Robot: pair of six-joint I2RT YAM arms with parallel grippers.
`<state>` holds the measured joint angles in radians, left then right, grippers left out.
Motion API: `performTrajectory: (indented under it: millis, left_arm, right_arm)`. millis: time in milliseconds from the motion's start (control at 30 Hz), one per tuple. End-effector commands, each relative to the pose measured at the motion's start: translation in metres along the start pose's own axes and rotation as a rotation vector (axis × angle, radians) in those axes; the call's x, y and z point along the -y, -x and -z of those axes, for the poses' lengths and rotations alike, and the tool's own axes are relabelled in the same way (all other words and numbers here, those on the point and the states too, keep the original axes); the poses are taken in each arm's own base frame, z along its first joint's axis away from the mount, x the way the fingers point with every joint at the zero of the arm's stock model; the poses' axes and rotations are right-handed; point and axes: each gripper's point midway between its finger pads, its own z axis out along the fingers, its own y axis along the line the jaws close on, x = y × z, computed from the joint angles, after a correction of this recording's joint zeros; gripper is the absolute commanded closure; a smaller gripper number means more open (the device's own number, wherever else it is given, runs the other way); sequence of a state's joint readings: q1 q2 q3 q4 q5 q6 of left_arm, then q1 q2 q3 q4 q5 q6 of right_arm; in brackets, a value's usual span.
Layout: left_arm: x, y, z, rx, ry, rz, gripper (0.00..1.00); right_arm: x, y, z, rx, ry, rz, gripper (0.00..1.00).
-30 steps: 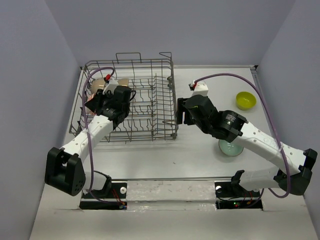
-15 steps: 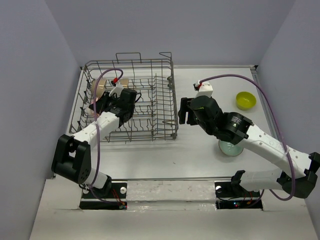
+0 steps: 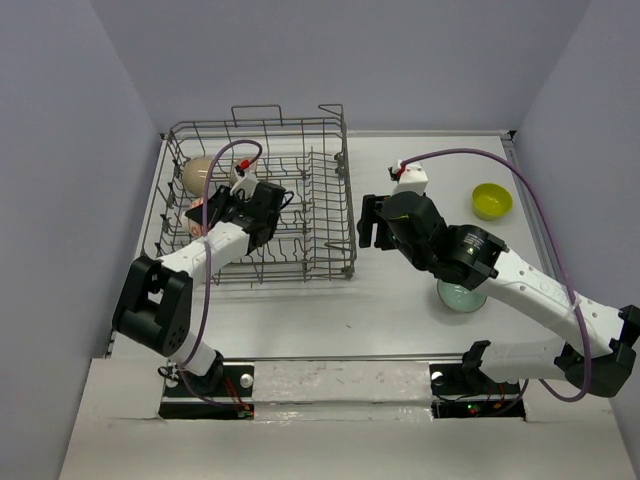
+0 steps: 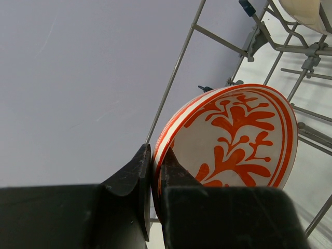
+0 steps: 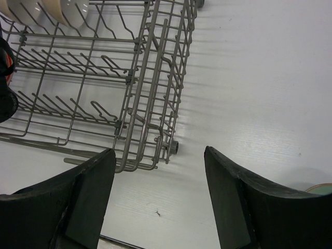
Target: Load the bowls into the dish rack
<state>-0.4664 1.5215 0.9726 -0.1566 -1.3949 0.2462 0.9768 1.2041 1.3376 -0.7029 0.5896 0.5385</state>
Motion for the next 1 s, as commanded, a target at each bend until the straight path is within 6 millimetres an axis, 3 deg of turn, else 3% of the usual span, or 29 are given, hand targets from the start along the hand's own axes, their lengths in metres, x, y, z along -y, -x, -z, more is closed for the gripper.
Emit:
performTrajectory:
  millis: [0,467,567,633,733,833,967]
  left_arm:
    - [0.005,-0.001,0.003,0.0,0.018,-0.014,1.0]
    - [0.045,0.004,0.007,-0.033,-0.077,-0.06,0.99]
    - [0.047,0.005,0.007,-0.034,-0.095,-0.054,0.87]
    - [0.048,0.006,0.009,-0.033,-0.111,-0.048,0.65]
    - [0.049,0.008,0.01,-0.029,-0.125,-0.044,0.52]
    - [0.049,0.009,0.011,-0.028,-0.135,-0.04,0.45]
    - [0.052,0.009,0.012,-0.028,-0.155,-0.036,0.45]
  right_arm:
    - [-0.001,0.015,0.007,0.06,0.011,-0.031,0.25]
    - [0.003,0.017,0.009,0.063,-0.004,-0.02,0.25]
    - [0.002,0.018,0.009,0.063,-0.003,-0.02,0.25]
    - [0.002,0.017,0.008,0.059,-0.003,-0.016,0.25]
    - [0.0,0.018,0.008,0.058,0.0,-0.018,0.25]
    - [0.0,0.019,0.009,0.057,0.001,-0.018,0.25]
    - [0.0,0.019,0.009,0.055,0.0,-0.017,0.25]
